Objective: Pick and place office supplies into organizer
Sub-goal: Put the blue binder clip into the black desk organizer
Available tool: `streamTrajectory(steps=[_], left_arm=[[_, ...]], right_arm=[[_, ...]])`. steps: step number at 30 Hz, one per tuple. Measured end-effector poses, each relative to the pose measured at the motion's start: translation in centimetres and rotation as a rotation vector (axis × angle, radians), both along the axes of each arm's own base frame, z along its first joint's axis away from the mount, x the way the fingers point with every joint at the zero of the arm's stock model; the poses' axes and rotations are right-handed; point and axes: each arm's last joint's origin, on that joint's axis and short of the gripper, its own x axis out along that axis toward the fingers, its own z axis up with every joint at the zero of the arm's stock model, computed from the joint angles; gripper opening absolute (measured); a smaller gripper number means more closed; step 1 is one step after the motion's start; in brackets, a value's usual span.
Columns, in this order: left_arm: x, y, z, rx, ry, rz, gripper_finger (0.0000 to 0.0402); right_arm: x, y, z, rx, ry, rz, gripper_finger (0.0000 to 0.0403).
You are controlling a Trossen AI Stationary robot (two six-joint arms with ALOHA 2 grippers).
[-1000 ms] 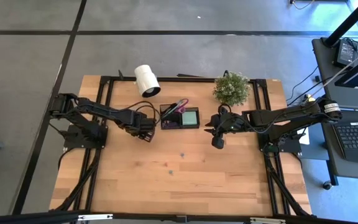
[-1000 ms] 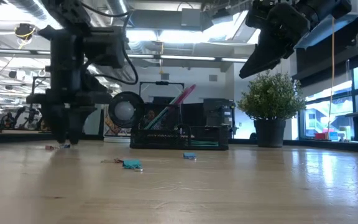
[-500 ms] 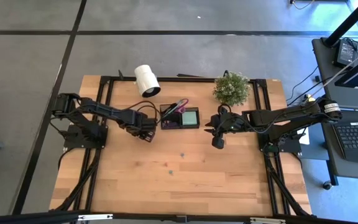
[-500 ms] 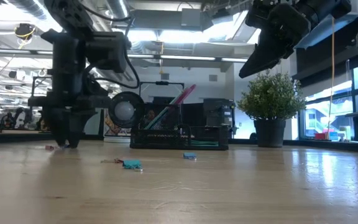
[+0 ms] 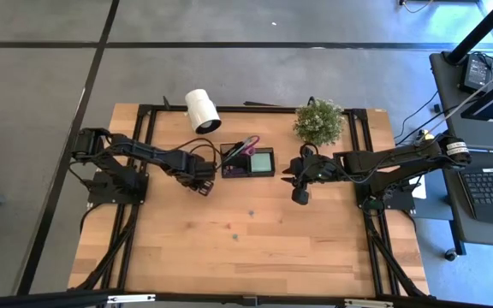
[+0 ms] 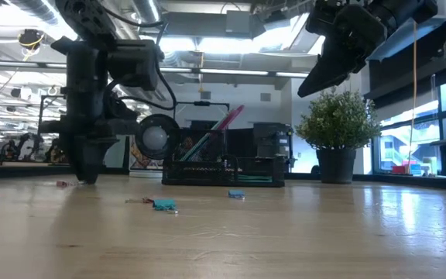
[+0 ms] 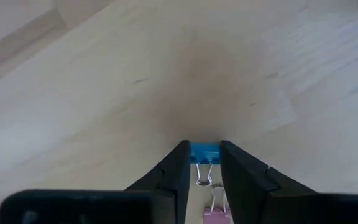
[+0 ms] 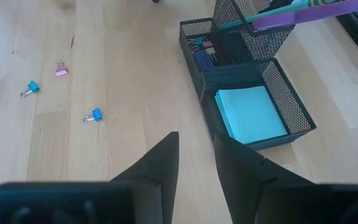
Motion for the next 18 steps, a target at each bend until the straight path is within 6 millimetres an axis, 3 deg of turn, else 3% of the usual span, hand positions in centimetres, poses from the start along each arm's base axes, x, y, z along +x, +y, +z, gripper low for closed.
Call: streamTrajectory(steps=[6, 13, 18], left_arm=[[0.1, 0.1, 0.0, 0.031, -0.011, 0.000, 0.0056], [0.3, 0.0, 0.1, 0.002, -0.011, -0.050, 0.0055], [1.7, -0.3, 1.4, 0.013, -0.092, -0.088, 0.0055]], right_arm=[[0.0, 0.0, 0.0, 0.001, 0.000, 0.000, 0.0107], [0.0, 0.0, 0.0, 0.001, -0.001, -0.001, 0.0107], [0.0, 0.0, 0.0, 0.001, 0.000, -0.001, 0.0107]])
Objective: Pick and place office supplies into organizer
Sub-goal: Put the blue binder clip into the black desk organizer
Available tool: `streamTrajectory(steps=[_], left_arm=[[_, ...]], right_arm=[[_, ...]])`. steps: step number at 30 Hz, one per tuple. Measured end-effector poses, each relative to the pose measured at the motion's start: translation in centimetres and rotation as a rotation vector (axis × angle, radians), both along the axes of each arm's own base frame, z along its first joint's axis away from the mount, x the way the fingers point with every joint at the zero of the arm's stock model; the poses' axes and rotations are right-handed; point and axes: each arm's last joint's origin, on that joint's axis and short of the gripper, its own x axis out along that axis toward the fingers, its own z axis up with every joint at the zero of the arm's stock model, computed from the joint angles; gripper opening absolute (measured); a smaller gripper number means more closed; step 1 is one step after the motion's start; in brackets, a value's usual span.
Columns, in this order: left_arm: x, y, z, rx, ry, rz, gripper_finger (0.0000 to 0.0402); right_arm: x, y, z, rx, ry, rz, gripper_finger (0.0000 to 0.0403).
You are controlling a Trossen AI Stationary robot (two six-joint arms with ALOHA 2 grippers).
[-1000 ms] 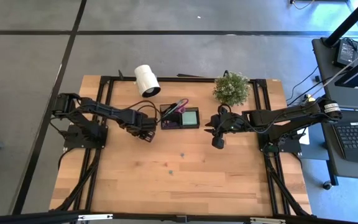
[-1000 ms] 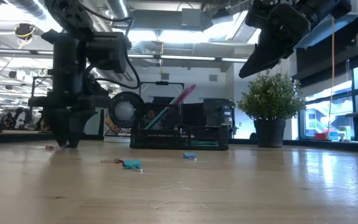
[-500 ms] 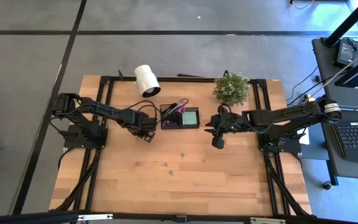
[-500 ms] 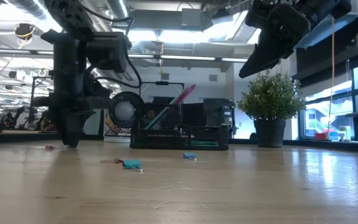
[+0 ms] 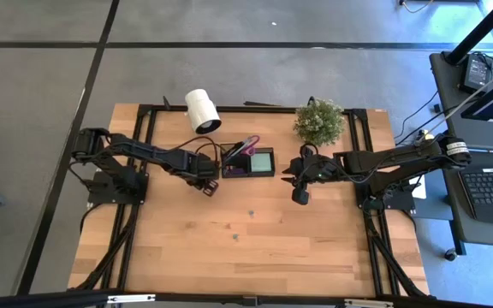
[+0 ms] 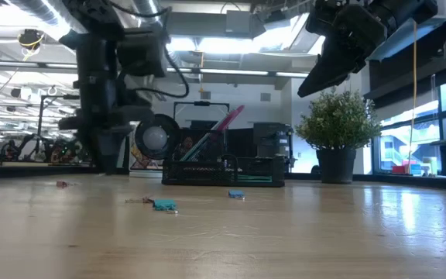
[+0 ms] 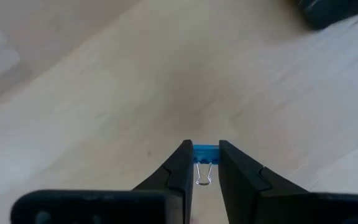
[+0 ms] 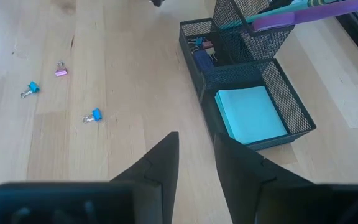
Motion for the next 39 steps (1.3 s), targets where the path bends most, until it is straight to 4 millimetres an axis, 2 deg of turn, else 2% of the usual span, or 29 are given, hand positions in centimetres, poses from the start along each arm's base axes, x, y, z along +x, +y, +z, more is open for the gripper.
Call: streamTrajectory(steps=[7, 10, 14, 20, 28, 39], left_arm=[[2.4, -0.5, 2.0, 0.045, -0.169, -0.106, 0.0055], [3.7, -0.7, 2.6, 0.078, -0.295, -0.168, 0.0055], [4.9, -0.5, 3.4, 0.170, -0.424, -0.209, 0.0055], [5.5, -0.1, 4.0, 0.350, -0.457, -0.229, 0.0055], [5.7, 0.1, 3.2, 0.382, -0.411, -0.259, 0.0055], [6.5, 0.4, 0.2, 0.451, -0.280, -0.275, 0.0055]], right_arm=[[0.0, 0.0, 0.0, 0.000, 0.000, 0.000, 0.0107], [0.0, 0.0, 0.0, 0.000, 0.000, 0.000, 0.0107], [0.0, 0.0, 0.0, 0.000, 0.000, 0.000, 0.0107], [0.0, 0.0, 0.0, 0.000, 0.001, 0.000, 0.0107], [0.0, 0.0, 0.0, 0.000, 0.001, 0.000, 0.0107], [0.0, 0.0, 0.0, -0.001, 0.002, 0.001, 0.0107]])
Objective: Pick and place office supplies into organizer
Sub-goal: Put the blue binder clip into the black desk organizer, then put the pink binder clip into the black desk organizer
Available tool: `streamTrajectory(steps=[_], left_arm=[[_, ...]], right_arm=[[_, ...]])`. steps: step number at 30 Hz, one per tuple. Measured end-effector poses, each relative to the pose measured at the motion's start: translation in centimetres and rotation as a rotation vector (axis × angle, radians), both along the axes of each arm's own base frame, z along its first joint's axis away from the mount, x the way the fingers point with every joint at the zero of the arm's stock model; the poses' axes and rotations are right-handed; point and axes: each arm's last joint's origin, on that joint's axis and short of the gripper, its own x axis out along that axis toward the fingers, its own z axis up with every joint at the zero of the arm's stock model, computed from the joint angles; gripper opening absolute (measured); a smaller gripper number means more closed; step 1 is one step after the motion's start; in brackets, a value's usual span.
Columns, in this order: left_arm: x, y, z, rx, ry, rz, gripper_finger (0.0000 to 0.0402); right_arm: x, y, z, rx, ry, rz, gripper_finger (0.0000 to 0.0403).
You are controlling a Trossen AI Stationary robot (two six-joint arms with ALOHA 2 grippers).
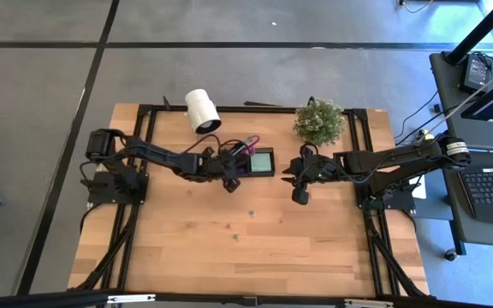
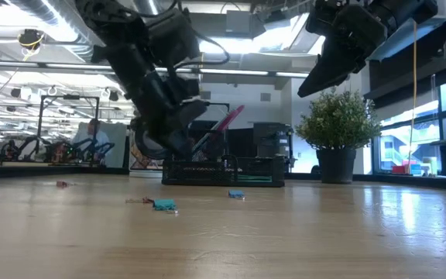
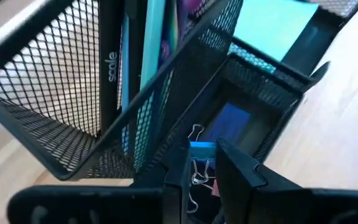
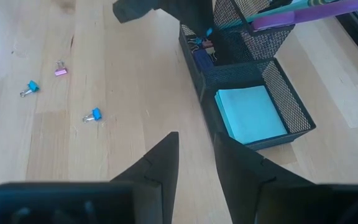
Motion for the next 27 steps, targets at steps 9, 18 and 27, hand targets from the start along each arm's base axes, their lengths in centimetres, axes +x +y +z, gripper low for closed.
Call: streamTrajectory(steps=[9, 18, 27], left_arm=[[0.1, 0.0, -0.4, 0.002, 0.018, -0.005, 0.0078], [0.1, -0.1, -0.4, -0.054, -0.018, 0.035, 0.0113], [-0.6, -0.4, 0.7, -0.194, -0.038, 0.019, 0.0131]], right_arm=[[0.0, 0.0, 0.0, -0.001, 0.000, 0.001, 0.0107], [0.0, 0.0, 0.0, 0.002, 0.000, -0.002, 0.0107], [0.0, 0.0, 0.0, 0.004, 0.000, -0.003, 0.0107]])
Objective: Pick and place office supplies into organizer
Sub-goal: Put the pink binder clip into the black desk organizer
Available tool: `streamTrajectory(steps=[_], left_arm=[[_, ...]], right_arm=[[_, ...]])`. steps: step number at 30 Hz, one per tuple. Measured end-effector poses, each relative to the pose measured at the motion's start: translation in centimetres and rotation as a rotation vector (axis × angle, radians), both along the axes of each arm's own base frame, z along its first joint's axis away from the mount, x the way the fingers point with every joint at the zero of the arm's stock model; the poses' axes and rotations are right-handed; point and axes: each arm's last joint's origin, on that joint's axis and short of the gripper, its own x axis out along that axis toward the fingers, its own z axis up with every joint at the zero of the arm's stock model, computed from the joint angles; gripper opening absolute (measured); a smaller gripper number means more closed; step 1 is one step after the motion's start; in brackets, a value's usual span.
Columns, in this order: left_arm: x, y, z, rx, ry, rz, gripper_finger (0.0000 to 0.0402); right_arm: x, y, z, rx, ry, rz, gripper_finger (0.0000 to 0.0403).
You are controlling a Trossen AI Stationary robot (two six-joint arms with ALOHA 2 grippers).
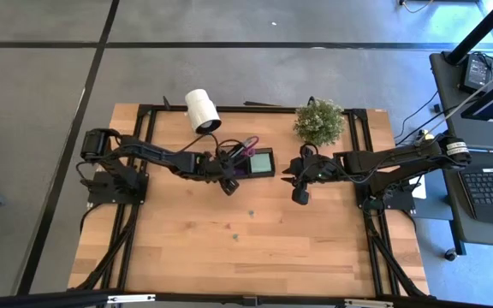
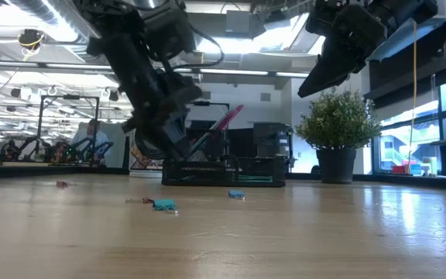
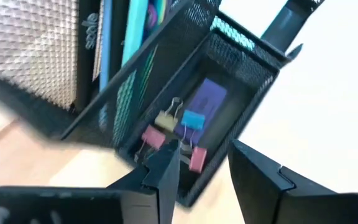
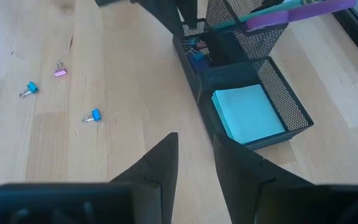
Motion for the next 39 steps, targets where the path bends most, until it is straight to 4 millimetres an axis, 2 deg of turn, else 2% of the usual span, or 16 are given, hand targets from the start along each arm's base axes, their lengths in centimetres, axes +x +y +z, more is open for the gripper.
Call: streamTrajectory(steps=[7, 12, 16, 20, 26, 34, 39], left_arm=[[-1.7, -0.2, 2.9, -0.043, -0.022, -0.042, 0.0143], [-3.0, -1.1, 5.2, -0.231, -0.074, -0.198, 0.0143], [-4.5, -2.0, 6.1, -0.354, -0.040, -0.192, 0.0144], [-6.3, -2.6, 6.1, -0.395, 0.086, -0.102, 0.0144], [-8.3, -3.2, 5.5, -0.359, 0.251, 0.094, 0.0143], [-8.7, -3.9, 4.6, -0.356, 0.339, 0.228, 0.0143], [-8.2, -4.3, 3.5, -0.362, 0.381, 0.274, 0.0143]], right_arm=[[0.0, 0.0, 0.0, -0.001, 0.000, 0.000, 0.0107], [0.0, 0.0, 0.0, -0.001, 0.000, 0.001, 0.0107], [0.0, 0.0, 0.0, -0.002, 0.000, 0.002, 0.0107], [0.0, 0.0, 0.0, -0.003, -0.001, 0.003, 0.0107], [0.0, 0.0, 0.0, -0.004, -0.001, 0.004, 0.0107], [0.0, 0.0, 0.0, -0.003, -0.002, 0.003, 0.0107], [0.0, 0.0, 0.0, -0.004, -0.004, 0.004, 0.0107]])
